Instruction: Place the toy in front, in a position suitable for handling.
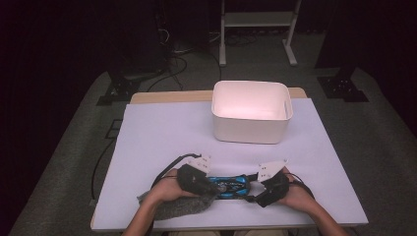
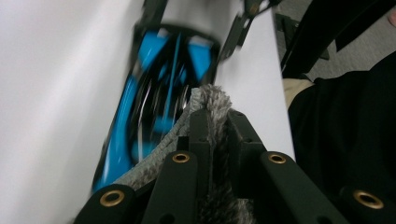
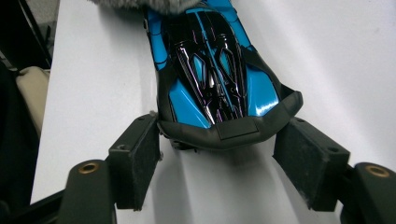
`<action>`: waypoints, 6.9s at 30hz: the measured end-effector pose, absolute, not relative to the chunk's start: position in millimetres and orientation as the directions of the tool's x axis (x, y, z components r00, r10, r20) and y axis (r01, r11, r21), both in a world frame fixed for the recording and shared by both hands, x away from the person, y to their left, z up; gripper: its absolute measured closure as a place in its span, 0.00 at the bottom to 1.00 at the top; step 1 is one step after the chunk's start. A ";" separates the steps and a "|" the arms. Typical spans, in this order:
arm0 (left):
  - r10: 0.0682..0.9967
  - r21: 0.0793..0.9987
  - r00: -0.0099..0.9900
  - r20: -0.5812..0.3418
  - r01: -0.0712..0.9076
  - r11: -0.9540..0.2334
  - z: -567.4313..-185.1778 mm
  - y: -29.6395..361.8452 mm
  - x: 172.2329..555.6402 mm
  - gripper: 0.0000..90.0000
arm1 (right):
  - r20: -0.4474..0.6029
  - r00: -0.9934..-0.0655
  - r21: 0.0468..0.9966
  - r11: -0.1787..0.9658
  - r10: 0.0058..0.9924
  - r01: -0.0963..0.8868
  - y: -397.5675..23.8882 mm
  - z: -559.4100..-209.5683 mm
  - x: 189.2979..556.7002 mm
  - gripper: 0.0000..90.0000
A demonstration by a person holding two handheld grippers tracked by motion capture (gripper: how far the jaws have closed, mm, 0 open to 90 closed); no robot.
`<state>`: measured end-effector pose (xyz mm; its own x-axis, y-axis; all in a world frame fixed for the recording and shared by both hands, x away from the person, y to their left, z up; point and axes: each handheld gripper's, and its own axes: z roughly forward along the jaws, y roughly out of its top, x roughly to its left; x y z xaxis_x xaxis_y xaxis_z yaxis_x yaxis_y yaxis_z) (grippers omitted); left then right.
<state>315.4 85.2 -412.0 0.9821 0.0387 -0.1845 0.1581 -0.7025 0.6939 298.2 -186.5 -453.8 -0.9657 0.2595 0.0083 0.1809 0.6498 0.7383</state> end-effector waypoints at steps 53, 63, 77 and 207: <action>-0.006 0.633 0.983 -0.181 0.112 -0.766 -410.3 16.1 346.5 0.91 | -0.016 -0.980 0.747 0.654 0.198 0.120 -162.2 -464.1 307.2 0.25; 0.067 0.617 0.981 -0.181 0.167 -0.769 -414.3 20.5 360.8 0.91 | -0.023 -0.980 0.745 0.657 0.199 0.116 -162.1 -464.3 308.1 0.26; 0.048 0.615 0.987 -0.151 0.132 -0.778 -410.7 21.8 354.3 0.92 | -0.015 -0.980 0.744 0.656 0.201 0.123 -162.0 -464.2 307.8 0.26; 0.161 0.579 0.970 -0.183 0.239 -0.780 -415.0 98.6 332.1 0.85 | 0.109 -0.969 0.708 0.667 0.222 0.232 -166.4 -425.4 323.2 0.27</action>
<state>332.1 98.6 -415.0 0.9697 0.1612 -0.1834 0.2391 -0.7799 0.5785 323.2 -166.4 -425.4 -0.9690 0.2218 0.1087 0.2321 0.6674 0.7076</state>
